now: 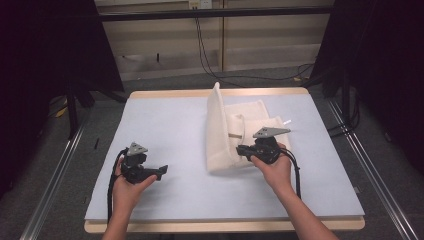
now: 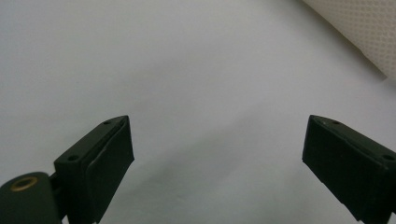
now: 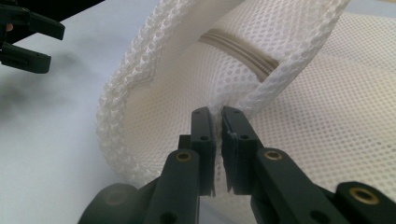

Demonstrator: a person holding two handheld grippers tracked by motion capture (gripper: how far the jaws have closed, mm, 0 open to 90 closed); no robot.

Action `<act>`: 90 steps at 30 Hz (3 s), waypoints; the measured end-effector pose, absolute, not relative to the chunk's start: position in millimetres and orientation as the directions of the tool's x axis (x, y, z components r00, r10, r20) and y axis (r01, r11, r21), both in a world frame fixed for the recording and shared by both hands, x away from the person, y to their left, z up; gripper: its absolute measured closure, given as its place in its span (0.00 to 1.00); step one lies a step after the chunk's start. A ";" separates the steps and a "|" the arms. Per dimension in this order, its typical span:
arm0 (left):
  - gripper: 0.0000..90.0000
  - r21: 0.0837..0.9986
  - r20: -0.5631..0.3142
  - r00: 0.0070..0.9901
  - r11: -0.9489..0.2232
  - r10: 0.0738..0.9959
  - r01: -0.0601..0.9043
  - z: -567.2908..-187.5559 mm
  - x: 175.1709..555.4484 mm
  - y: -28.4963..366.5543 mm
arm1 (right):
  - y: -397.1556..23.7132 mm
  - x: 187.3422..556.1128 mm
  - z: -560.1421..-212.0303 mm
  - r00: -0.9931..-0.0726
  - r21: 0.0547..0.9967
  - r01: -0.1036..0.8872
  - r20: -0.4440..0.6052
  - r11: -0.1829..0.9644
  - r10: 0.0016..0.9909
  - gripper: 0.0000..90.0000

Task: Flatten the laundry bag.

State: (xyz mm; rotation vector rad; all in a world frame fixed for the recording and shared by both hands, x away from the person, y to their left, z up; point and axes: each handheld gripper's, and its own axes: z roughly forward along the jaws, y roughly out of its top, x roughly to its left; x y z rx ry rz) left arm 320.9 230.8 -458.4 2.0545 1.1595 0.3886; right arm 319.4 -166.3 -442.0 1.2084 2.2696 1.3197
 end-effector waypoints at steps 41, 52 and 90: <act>0.09 0.708 -0.117 0.583 -0.344 0.804 0.617 -458.7 320.2 224.7 | -201.9 321.7 -431.1 -0.548 0.796 0.569 0.180 0.206 0.817 0.19; 0.10 0.700 -0.157 0.615 -0.352 0.773 0.621 -459.1 322.9 214.2 | -246.8 322.4 -451.8 -0.450 0.778 0.596 0.122 0.196 0.885 0.22; 0.94 0.646 -0.245 0.595 -0.329 0.765 0.689 -466.0 379.7 199.7 | -297.2 321.7 -473.1 -0.371 0.769 0.631 0.180 0.105 0.911 0.54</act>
